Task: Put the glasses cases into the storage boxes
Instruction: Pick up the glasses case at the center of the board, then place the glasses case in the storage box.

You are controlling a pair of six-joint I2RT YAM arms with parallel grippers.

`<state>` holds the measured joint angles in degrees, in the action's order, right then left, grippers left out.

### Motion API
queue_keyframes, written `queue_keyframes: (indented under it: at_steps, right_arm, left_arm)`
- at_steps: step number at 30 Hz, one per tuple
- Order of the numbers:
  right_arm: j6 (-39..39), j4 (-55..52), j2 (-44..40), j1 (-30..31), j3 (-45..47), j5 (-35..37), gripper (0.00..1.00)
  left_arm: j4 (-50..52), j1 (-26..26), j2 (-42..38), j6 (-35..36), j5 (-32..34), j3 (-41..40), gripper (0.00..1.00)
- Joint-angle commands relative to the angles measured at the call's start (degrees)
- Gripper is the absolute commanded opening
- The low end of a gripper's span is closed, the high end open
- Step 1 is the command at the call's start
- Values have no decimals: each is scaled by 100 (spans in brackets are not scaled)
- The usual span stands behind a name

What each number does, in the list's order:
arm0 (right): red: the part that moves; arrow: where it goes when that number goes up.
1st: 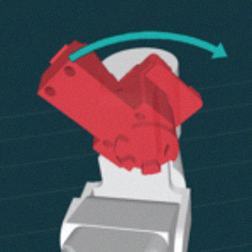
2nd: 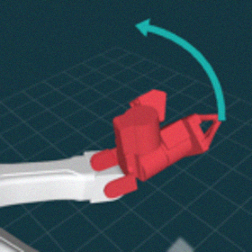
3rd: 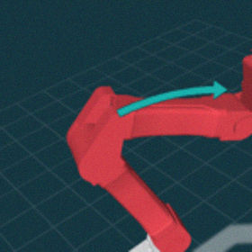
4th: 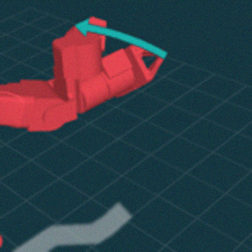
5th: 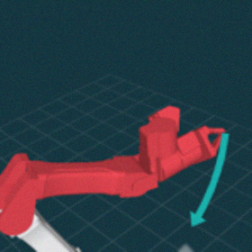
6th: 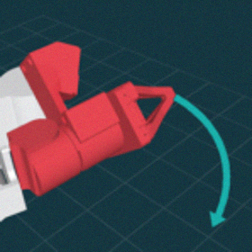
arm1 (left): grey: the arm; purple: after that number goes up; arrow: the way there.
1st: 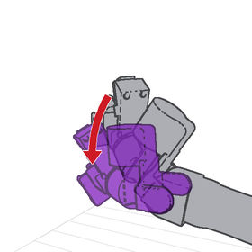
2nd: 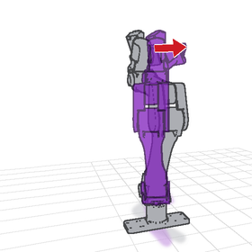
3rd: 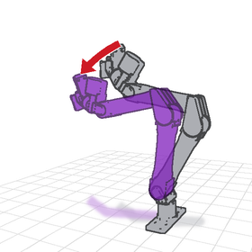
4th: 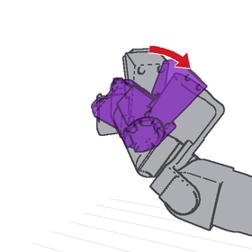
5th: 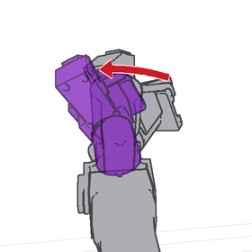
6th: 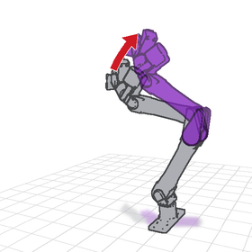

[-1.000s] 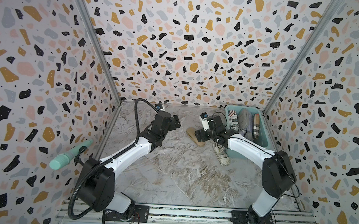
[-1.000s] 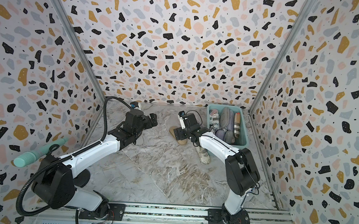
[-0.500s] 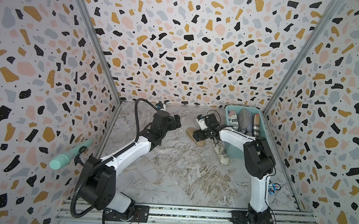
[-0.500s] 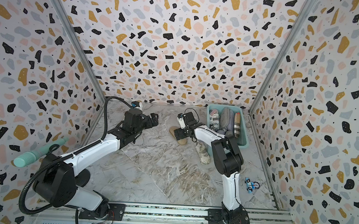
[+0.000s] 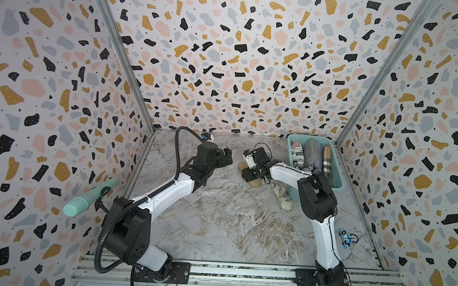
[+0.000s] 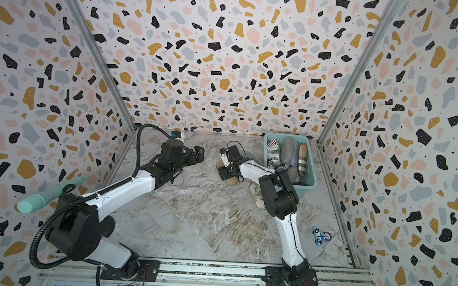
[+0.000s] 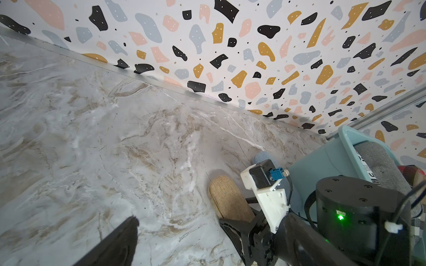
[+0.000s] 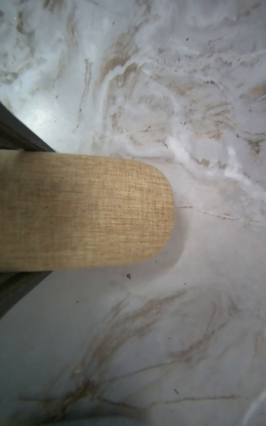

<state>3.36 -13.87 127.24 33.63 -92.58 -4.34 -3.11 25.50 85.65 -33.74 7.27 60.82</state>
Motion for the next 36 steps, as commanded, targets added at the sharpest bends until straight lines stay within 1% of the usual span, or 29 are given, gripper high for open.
queue_keyframes:
  at_steps: [1,7,14,20,23,28,32,36]
  right_arm:
    - [176,-15,-126,115,2,476,60]
    - [374,433,-654,122,509,342,57]
    - [466,456,-1156,117,637,224,55]
    - [529,372,-1971,34,686,178,55]
    - [597,320,-2443,-127,768,154,55]
    - [688,282,-3254,-727,1049,163,55]
    - [764,243,-3734,-1513,1362,385,55]
    - [1035,370,-4023,-2433,1760,372,55]
  left_arm:
    - [-242,-35,50,7,-76,77,99]
    - [-242,-53,49,3,-104,72,99]
    - [-257,-69,5,-1,-114,69,99]
    - [-281,-83,-37,4,-101,45,99]
    - [-286,-84,-48,7,-103,45,99]
    - [-308,-81,-52,-27,-195,37,98]
    - [-324,-88,-65,-70,-287,37,98]
    - [-348,-88,-71,-81,-316,29,98]
